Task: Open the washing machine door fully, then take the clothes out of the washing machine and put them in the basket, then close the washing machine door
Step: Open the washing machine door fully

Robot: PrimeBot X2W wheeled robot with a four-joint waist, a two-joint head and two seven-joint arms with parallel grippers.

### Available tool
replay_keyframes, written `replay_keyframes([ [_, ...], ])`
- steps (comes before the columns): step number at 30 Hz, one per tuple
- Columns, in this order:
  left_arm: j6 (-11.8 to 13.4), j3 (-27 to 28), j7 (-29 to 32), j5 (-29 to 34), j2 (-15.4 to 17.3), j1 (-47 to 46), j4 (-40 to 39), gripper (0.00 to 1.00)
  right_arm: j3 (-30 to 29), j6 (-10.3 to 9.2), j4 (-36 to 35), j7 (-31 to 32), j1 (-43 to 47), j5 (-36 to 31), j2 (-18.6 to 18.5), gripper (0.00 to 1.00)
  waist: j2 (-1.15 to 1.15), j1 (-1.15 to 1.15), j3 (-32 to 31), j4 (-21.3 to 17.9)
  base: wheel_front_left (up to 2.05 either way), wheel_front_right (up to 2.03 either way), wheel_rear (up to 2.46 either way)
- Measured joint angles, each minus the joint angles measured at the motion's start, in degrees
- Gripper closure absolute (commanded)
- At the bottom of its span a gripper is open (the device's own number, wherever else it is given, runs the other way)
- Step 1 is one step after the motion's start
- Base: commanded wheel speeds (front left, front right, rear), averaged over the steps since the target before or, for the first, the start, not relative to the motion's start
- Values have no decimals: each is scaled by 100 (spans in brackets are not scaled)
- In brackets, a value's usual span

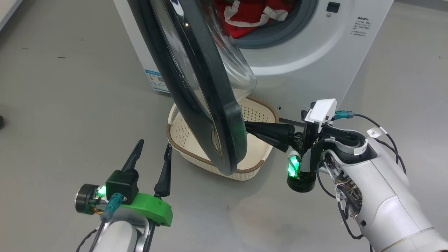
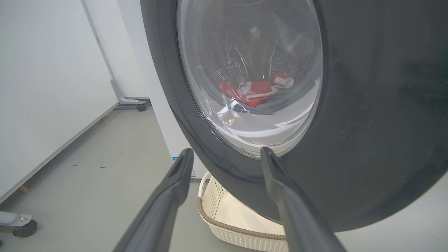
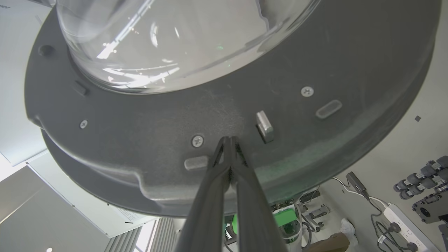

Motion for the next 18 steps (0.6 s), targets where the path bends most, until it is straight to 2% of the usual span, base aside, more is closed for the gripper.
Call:
replay_keyframes([
  [18, 0, -20, 0, -1, 1, 3, -46, 0, 1082, 0, -611, -598, 35, 657, -22, 100, 0, 0, 126, 99, 0, 0, 0],
])
